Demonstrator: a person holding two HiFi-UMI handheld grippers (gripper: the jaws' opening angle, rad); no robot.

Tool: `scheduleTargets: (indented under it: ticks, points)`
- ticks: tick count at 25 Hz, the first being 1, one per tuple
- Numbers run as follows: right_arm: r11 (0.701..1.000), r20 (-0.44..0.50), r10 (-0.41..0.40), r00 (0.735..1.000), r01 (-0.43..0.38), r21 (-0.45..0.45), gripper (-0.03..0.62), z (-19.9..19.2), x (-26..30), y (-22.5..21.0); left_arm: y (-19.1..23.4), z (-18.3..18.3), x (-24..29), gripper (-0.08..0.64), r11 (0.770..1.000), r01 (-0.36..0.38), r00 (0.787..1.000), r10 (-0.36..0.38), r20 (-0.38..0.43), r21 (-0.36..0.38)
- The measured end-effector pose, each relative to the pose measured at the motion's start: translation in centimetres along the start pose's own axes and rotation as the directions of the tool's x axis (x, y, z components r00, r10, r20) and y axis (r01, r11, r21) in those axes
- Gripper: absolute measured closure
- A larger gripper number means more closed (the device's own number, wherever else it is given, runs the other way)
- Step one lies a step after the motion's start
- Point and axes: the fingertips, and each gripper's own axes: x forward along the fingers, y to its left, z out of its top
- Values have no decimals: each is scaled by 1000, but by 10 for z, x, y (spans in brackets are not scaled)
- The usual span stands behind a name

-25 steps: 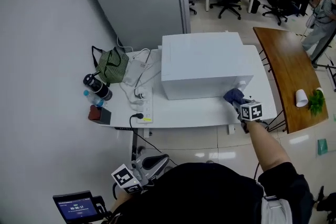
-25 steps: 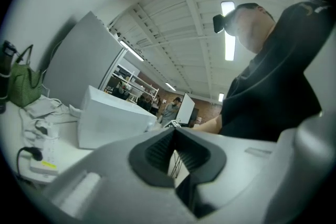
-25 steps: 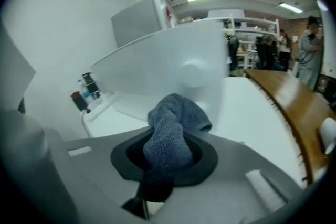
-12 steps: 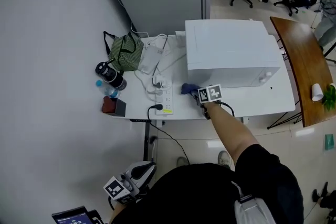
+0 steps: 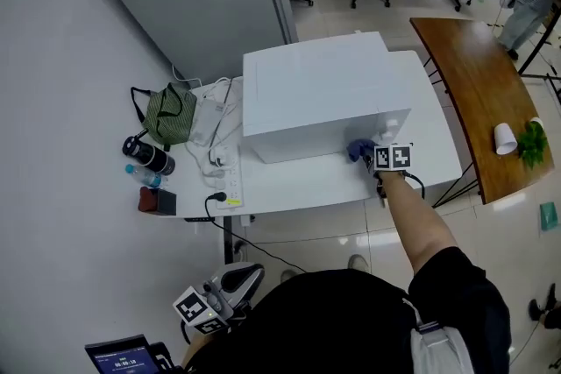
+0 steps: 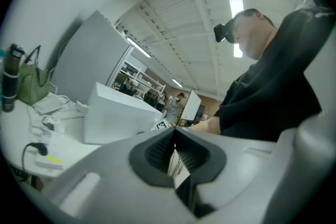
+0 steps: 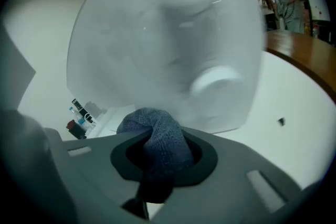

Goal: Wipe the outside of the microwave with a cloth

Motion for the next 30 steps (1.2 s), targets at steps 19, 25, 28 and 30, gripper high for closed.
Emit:
scheduleTargets:
  ticks: [19, 25, 28, 30]
  points:
    - [943, -190, 234, 954, -270, -196, 523, -71, 58, 170, 13, -12, -40, 557, 1000, -3, 1000, 4, 7, -18]
    - [941, -257, 111, 960, -185, -284, 523, -82, 150, 255, 45, -18, -141, 557, 987, -159, 987, 159, 14, -25]
    - [935, -272, 35, 962, -128, -331, 523, -83, 167, 252, 57, -23, -169, 557, 976, -211, 977, 212, 15, -46]
    - [935, -266, 21, 964, -113, -336, 523, -83, 165, 242, 61, -23, -173, 557, 974, -221, 975, 222, 16, -57]
